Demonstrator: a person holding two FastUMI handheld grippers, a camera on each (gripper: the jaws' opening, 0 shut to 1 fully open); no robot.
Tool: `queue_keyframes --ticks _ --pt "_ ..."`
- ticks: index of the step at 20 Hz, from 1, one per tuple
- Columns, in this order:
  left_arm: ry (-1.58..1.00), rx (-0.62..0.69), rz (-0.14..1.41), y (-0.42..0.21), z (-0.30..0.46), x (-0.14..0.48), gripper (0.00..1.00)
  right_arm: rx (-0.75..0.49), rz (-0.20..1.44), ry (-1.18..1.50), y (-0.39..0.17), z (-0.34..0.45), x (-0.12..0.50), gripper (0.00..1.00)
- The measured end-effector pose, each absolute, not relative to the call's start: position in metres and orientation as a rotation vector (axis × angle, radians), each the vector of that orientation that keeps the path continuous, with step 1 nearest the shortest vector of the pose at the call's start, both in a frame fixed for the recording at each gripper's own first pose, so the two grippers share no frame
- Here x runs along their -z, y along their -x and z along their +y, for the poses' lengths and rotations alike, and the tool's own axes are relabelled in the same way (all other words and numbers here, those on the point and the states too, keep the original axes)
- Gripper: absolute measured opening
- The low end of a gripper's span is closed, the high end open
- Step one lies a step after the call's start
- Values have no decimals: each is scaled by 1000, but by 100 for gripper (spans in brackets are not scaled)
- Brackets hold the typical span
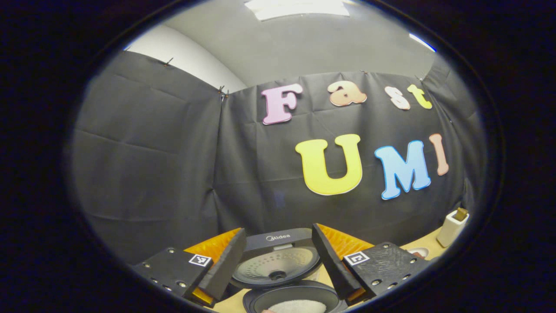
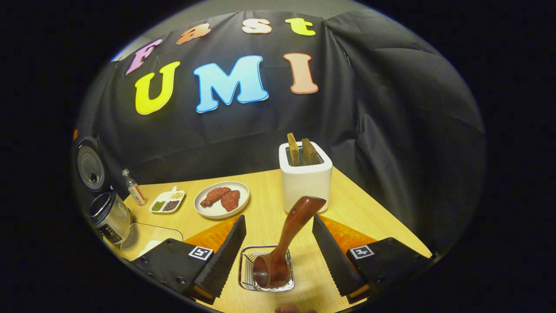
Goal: Close the left gripper, press the button to open the rice cooker; take a wooden spoon from the chopstick holder with the right hand, scoop a spoonful of rice and pour it into the rice cooker, then put the wooden spoon back into the chopstick holder.
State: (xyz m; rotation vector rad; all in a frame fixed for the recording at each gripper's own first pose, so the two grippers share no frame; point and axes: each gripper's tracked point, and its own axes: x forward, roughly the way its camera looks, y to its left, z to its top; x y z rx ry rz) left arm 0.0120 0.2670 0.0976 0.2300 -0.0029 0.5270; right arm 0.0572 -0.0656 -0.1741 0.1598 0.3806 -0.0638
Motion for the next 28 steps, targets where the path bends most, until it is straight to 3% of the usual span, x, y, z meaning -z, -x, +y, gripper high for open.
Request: queue_keyframes --ticks 5,11,22,23,24,28 --pt "-272 -538 31 -63 301 -107 94 76 280 -141 -38 -69 134 98" --pt "-264 -544 112 -103 321 -70 94 21 183 -161 -15 -60 101 98" --pt "-71 -544 272 -54 273 -35 98 -73 163 -114 -16 -49 103 98" --pt "-58 -541 294 -48 267 -30 98 -77 160 -105 -16 -51 104 93" --pt "-42 -539 318 -42 260 -24 98 -80 157 -104 -16 -52 104 98" --pt "11 -518 398 -16 235 2 98 -120 145 -143 -13 -48 106 98"
